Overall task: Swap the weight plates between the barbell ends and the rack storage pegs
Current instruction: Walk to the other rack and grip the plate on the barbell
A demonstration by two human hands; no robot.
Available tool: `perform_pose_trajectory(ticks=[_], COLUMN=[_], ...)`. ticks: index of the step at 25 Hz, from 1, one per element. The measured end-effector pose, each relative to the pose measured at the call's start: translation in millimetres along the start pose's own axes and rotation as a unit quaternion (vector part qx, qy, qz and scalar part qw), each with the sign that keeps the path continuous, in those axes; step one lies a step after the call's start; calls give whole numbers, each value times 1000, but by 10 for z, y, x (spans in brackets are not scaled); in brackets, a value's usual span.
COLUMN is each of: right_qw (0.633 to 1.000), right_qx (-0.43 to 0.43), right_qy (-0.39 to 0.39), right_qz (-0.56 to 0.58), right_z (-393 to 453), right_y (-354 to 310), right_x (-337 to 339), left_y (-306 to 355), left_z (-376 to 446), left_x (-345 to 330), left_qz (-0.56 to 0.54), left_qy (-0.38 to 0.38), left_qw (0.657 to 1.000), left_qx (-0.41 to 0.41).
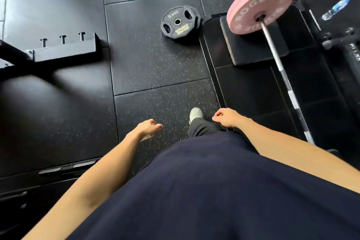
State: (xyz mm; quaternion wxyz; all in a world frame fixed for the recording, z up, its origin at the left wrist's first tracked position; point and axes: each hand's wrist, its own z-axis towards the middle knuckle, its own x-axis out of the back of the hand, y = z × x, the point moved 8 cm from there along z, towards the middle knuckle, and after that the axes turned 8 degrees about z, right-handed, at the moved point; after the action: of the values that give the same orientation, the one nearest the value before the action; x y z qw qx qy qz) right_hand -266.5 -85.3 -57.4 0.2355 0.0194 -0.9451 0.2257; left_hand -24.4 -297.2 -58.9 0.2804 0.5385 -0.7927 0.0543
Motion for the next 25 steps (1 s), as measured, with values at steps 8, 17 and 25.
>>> perform_pose_trajectory(ticks=[8, 17, 25], right_qw=[997, 996, 998], right_qx=[-27, 17, -19], right_qy=[-60, -76, -52], right_qz=[-26, -41, -28], right_z=[1623, 3074, 4481], right_y=[-1184, -3255, -4747], right_x=[897, 2167, 2719], left_y=[295, 626, 512], left_z=[1112, 2182, 3544], left_x=[1312, 3608, 5513], left_qz=[20, -57, -23], left_qy=[-58, 33, -28], left_qw=[997, 996, 999], left_qx=[45, 61, 36])
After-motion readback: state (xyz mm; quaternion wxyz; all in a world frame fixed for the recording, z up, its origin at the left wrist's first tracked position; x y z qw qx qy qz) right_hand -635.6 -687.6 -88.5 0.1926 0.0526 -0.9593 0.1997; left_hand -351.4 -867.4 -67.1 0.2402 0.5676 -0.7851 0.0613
